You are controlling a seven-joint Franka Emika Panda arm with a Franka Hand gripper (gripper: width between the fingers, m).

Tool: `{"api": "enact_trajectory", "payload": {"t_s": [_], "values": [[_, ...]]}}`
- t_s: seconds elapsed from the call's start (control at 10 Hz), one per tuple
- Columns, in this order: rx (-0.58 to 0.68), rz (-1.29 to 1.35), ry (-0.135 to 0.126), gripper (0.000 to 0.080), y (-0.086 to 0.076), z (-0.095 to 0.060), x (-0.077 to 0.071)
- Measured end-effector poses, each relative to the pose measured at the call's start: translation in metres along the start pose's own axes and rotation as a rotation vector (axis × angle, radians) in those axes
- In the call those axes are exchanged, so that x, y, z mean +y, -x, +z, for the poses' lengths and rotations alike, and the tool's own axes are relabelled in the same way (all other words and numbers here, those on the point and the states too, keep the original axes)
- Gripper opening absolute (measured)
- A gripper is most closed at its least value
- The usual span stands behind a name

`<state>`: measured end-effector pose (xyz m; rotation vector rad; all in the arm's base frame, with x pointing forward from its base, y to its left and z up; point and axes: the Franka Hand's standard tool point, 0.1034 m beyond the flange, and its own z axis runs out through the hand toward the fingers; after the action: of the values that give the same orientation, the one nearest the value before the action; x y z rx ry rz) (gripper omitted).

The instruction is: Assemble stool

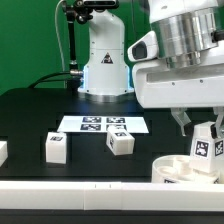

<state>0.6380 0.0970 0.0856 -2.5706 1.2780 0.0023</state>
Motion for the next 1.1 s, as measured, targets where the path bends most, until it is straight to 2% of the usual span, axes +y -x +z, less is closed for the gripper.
{"api": "enact_trajectory", "payload": {"t_s": [0.5,0.9,1.0,1.1], "values": [[-0.026,0.424,-0.015,0.0343,0.0032,0.0025,-0.0013],[-0.031,0.477,-0.01,0.0351,0.0032,0.0024,-0.0017],[-0.033,0.428,-0.003,0.0524,0.0039,0.0019,-0.0017],[-0.046,0.369,0.017,0.0623,0.0073,-0.0025,-0.0065]]}}
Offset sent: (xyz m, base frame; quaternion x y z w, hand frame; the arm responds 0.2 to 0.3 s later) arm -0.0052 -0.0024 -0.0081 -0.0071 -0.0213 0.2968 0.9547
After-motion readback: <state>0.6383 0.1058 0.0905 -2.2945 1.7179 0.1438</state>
